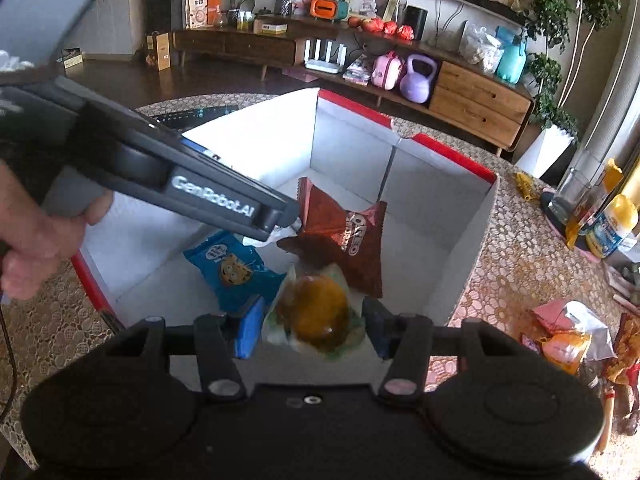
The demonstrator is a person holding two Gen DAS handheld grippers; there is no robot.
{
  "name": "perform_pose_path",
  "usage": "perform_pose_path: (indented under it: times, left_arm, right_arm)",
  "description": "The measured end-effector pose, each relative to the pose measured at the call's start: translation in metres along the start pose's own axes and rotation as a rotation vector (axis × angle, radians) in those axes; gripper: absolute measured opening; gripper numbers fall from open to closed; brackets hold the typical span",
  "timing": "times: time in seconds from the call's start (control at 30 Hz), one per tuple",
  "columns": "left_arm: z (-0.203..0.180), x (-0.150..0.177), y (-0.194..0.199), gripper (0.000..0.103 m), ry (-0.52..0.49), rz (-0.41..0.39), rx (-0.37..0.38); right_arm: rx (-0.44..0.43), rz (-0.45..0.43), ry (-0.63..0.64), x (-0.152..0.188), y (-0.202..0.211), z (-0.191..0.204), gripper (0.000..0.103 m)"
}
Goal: Organize snacks
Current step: 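Lower white packet into box and open left tool while right tool releases egg snack, then withdraw both open tools from the box back over the table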
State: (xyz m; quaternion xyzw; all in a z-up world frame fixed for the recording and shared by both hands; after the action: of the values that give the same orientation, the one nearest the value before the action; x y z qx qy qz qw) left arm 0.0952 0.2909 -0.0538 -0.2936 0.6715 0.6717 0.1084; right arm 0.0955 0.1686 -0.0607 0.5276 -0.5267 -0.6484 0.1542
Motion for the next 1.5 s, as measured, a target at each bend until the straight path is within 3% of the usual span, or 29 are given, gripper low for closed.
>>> perform_pose_path:
  times: [0.13, 0.27, 0.53, 0.63, 0.77, 0.93, 1.07, 1.23, 1.5]
  left_arm:
    - [-0.001, 0.000, -0.001, 0.069, -0.007, 0.013, -0.031]
    - [-0.001, 0.000, 0.003, 0.076, 0.025, -0.003, -0.018]
    - [-0.011, 0.007, 0.018, 0.076, 0.030, -0.029, -0.041]
    - [-0.020, 0.015, 0.033, 0.077, 0.033, -0.078, -0.052]
    - [-0.040, 0.026, 0.057, 0.087, 0.021, -0.176, -0.054]
    - [-0.063, 0.035, 0.080, 0.088, 0.010, -0.261, -0.063]
    - [-0.086, 0.041, 0.094, 0.097, 0.002, -0.328, -0.050]
    - [-0.121, 0.045, 0.103, 0.098, -0.034, -0.386, -0.017]
    - [-0.170, 0.050, 0.100, 0.099, -0.090, -0.404, 0.048]
  right_arm:
    - [0.018, -0.039, 0.000, 0.001, 0.011, -0.002, 0.064]
    - [0.013, -0.083, -0.005, 0.003, 0.025, -0.006, 0.065]
    - [-0.006, -0.201, -0.106, 0.019, 0.063, -0.026, 0.066]
    - [-0.024, -0.226, -0.163, 0.029, 0.072, -0.037, 0.066]
    - [-0.036, -0.264, -0.248, 0.045, 0.080, -0.057, 0.066]
    - [-0.037, -0.324, -0.356, 0.066, 0.085, -0.084, 0.066]
    - [-0.016, -0.325, -0.404, 0.086, 0.085, -0.097, 0.067]
    - [0.023, -0.331, -0.443, 0.111, 0.091, -0.109, 0.070]
    - [0.098, -0.343, -0.490, 0.146, 0.101, -0.128, 0.073]
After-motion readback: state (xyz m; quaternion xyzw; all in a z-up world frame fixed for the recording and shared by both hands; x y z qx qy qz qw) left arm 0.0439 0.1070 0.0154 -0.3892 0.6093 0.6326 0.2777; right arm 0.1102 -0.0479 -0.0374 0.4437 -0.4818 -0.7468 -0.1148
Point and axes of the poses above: each gripper's, at about its wrist camera, not at the fingertips, and y roughly against the way its jaws point, z to its left, x to its underside, the point moved 8 cm from there along -y, roughly the way its jaws point, and after that the axes turned 11 degrees about z, right-handed, at the moved point
